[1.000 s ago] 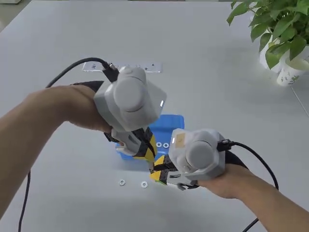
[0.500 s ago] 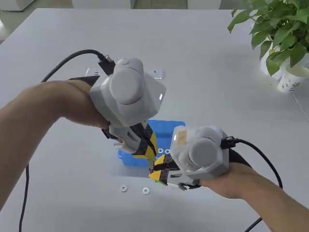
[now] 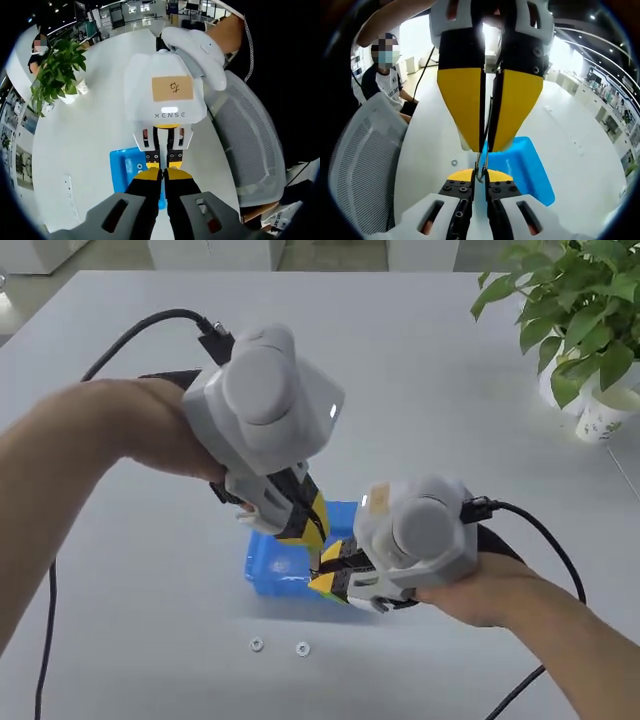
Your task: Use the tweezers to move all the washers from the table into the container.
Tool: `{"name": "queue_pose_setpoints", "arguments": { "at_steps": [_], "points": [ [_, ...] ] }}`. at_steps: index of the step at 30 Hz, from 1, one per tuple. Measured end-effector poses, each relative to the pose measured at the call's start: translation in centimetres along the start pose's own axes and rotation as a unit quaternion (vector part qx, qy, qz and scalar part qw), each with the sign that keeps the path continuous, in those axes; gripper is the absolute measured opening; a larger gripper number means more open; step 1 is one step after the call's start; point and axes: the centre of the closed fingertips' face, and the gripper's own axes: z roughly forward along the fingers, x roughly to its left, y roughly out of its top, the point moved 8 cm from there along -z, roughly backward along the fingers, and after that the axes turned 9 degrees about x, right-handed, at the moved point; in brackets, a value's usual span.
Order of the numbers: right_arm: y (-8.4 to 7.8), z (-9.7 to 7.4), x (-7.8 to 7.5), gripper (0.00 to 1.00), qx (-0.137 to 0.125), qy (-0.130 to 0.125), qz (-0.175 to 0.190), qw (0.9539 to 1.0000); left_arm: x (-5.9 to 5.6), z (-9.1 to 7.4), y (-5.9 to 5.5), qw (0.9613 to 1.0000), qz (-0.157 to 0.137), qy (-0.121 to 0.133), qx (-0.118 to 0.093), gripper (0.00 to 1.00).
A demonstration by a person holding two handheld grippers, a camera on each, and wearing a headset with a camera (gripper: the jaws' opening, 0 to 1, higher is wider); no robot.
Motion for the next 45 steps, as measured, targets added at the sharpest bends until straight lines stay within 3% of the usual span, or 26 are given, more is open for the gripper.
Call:
{"name": "queue_pose_setpoints", "arguments": {
  "at_steps": [19, 45],
  "points": [
    [-0.3, 0.4, -2.6, 0.09, 0.003, -0.007, -0.004, 1.0, 2.4, 0.3, -0.5, 1.0, 0.004, 0.004, 0.001, 0.06],
    [-3.5, 2.8, -4.4, 0.09, 0.026, 0.013, 0.009, 0.9995, 4.6, 4.2, -1.4, 0.9999, -0.001, -0.012, 0.003, 0.06]
  ]
}}
